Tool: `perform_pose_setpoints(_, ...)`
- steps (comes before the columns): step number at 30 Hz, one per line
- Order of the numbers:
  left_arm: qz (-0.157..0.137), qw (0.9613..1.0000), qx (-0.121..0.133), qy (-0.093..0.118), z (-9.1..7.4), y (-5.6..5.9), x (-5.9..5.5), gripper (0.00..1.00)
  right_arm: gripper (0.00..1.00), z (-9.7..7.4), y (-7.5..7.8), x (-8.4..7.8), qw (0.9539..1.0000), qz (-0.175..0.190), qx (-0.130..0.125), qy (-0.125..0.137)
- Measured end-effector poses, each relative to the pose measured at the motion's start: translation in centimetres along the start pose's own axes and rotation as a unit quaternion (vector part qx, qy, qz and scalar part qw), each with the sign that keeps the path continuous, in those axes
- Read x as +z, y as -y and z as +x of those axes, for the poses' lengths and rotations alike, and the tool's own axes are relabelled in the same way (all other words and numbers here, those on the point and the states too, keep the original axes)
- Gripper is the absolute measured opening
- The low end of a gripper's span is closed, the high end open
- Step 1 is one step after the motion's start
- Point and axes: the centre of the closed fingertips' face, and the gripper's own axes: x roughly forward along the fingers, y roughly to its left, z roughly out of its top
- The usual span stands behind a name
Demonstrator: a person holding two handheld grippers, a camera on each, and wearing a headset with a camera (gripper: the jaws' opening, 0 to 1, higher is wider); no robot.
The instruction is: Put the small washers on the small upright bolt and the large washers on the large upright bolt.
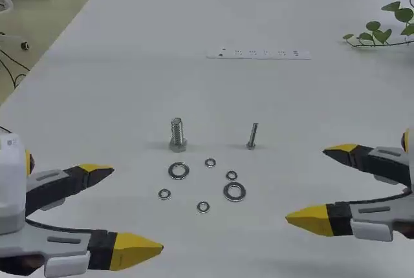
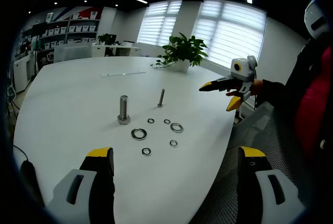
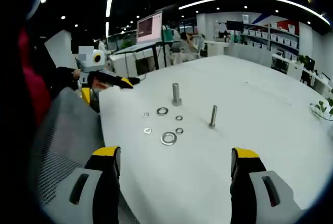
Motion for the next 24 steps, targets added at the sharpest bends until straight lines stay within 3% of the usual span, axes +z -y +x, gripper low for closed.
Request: perform_pose_setpoints(24,0.0,1.0,0.0,-0.003,-0.22,0.02,-0.13,0.98,0.84,0.12,-0.17,0.04,1.0,-0.001,0.002,-0.006)
